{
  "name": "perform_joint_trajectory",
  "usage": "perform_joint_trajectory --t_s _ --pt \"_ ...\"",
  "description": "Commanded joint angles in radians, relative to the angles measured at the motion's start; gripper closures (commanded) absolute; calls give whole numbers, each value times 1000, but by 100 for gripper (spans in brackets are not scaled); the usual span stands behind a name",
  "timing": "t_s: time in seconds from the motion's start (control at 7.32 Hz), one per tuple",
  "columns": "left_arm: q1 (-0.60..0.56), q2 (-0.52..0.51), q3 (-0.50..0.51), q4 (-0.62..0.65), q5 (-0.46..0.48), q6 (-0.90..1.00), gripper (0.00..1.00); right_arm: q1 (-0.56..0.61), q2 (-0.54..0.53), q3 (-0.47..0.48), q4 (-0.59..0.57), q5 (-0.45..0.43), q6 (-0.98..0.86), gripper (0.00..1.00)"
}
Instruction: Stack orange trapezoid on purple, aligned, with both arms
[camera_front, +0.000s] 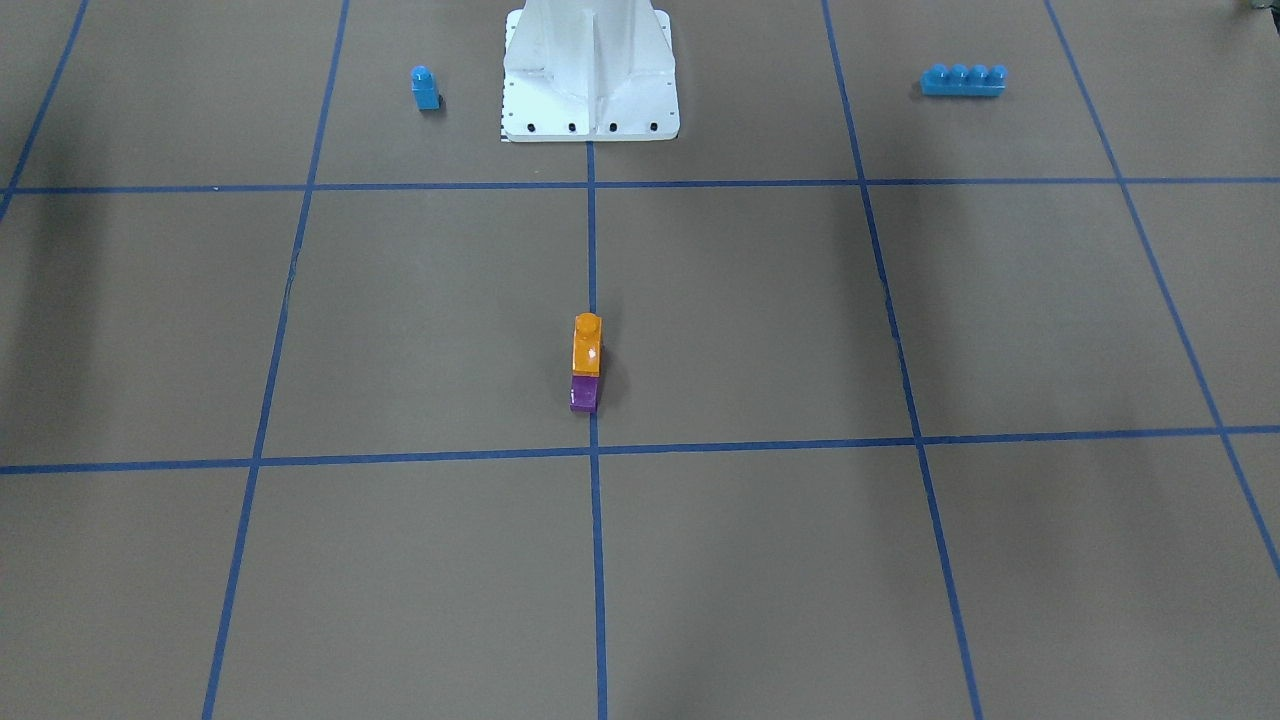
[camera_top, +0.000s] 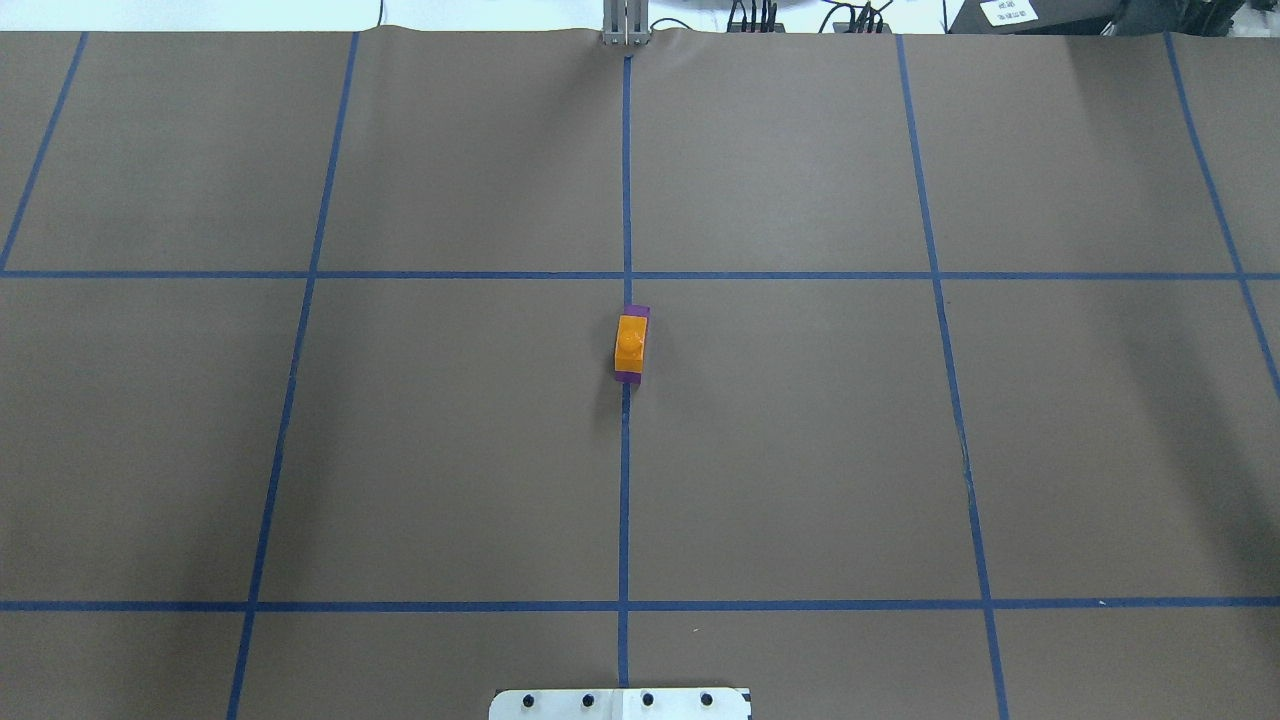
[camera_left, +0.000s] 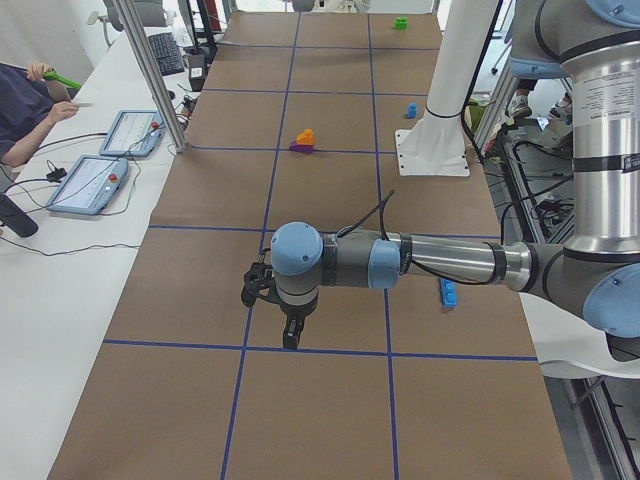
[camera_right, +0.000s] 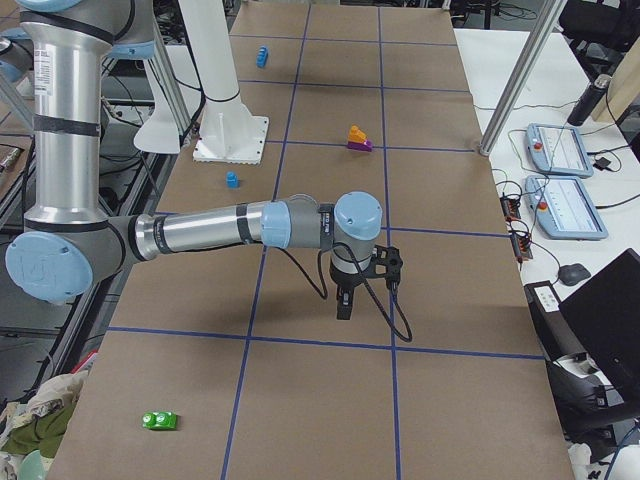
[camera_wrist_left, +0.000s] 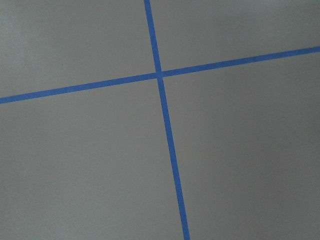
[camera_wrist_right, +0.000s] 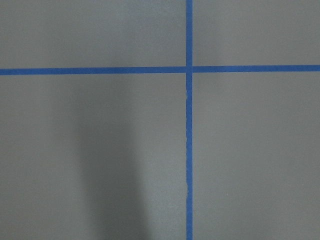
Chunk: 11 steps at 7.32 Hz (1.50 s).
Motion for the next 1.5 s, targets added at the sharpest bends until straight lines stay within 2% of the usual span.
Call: perform_joint_trajectory --t_s 0.0,0.41,1.37 --pt "0 0 -1 0 0 -1 0 0 0 0 0 0 0 0" --pt "0 0 1 1 2 -1 0 -3 -8 -4 41 -1 2 0" --pt "0 0 2 1 2 -1 0 -3 -9 -4 41 -1 -2 0"
